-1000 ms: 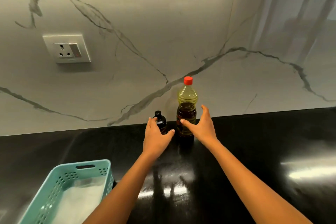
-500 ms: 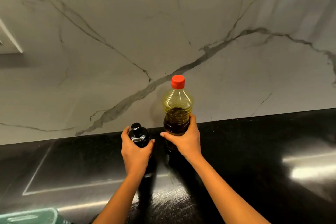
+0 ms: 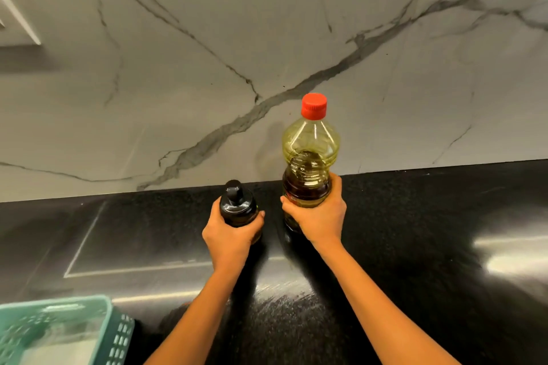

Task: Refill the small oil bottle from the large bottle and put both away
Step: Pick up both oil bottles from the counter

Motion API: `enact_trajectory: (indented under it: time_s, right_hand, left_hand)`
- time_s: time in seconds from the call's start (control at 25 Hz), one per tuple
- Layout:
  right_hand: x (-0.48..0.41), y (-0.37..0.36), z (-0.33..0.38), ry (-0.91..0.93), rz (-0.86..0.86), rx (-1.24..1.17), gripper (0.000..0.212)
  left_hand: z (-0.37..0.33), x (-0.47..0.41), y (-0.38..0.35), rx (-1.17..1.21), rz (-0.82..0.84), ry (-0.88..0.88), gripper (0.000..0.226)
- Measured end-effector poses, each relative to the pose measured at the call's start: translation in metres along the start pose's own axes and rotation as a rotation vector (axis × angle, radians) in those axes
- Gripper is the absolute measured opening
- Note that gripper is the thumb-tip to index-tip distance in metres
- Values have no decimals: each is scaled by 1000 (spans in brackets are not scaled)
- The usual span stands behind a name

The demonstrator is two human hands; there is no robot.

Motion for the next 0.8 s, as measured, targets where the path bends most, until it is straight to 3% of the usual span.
enact_trajectory:
  time_s: [0.28,0.8]
  right_hand:
    - [95,61,26,43,-4,-49,79]
    - [295,151,35,3,-3,-16,84]
  left_hand:
    - [-15,89,65,39,19,-38,62]
    - [-1,278,184,19,93,-52,53]
Point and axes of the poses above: each hand's wrist, its own x-axis away from the middle knuckle, its own y-axis out of the back of the hand, z = x × y, the point moved 3 cm from there along -x, towards the middle knuckle, and after that the axes turned 3 degrees about x, right-handed, at the moved point
